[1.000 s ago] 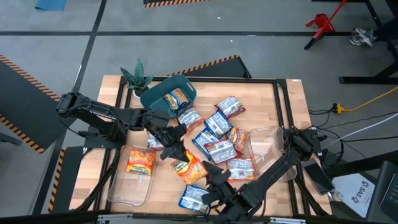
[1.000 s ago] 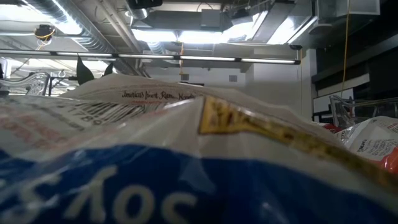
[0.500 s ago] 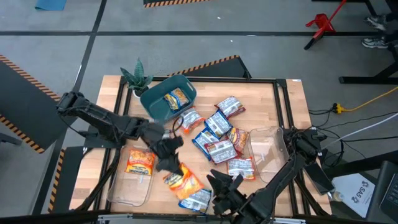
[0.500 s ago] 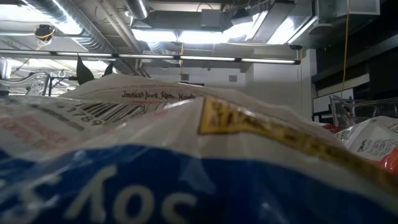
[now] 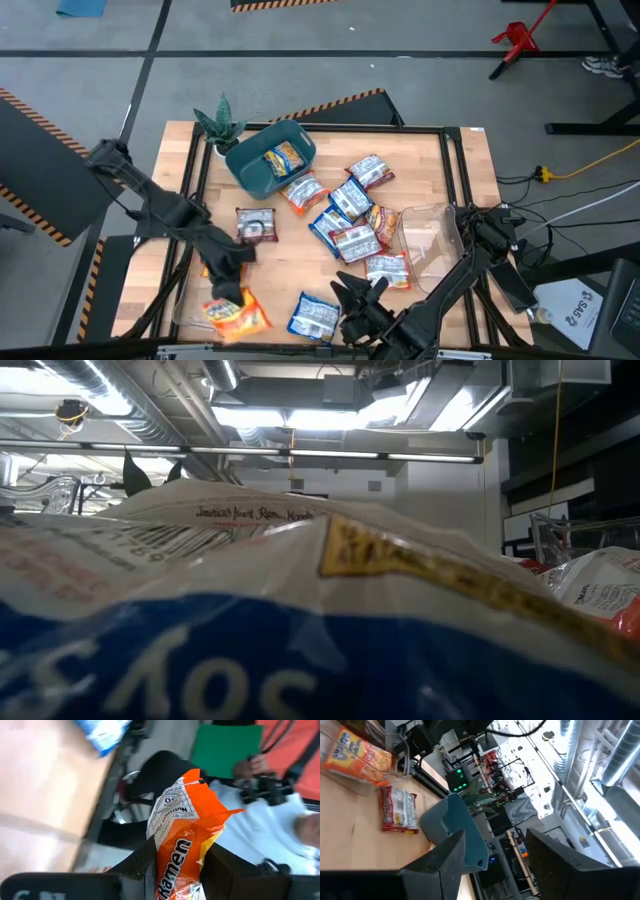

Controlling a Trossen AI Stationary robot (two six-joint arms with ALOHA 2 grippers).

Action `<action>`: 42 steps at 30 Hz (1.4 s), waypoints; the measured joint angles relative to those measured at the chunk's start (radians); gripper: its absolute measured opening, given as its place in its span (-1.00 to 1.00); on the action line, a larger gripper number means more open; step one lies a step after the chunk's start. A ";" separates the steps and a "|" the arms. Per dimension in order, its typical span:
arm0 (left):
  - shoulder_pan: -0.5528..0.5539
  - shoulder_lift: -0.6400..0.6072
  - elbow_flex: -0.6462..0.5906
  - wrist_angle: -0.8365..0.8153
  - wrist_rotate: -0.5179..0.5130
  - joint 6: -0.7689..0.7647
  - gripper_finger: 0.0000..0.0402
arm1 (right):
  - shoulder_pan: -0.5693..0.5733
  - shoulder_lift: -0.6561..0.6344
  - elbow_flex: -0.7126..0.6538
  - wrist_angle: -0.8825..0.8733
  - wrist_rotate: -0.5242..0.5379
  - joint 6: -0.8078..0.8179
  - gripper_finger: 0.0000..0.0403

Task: Sort Maruchan noodles
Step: Put the orange noodle pack into the left transparent bin

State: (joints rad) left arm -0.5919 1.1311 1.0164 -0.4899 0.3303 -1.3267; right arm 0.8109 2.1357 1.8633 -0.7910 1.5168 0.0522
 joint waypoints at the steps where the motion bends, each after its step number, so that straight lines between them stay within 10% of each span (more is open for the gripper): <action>1: -0.005 -0.030 0.000 -0.058 -0.013 0.003 -0.45 | -0.001 0.000 0.000 0.000 -0.007 0.014 -0.04; 16: -0.013 -0.100 0.000 -0.584 -0.024 0.267 -0.44 | -0.068 0.000 0.000 0.006 -0.167 0.056 -0.04; 42: -0.003 0.015 -0.341 -0.121 0.216 0.421 -0.45 | -0.065 0.000 0.000 0.003 -0.202 0.074 -0.04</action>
State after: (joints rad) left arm -0.5953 1.1465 0.6751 -0.6112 0.5464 -0.9057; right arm 0.7456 2.1353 1.8633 -0.7879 1.3151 0.1265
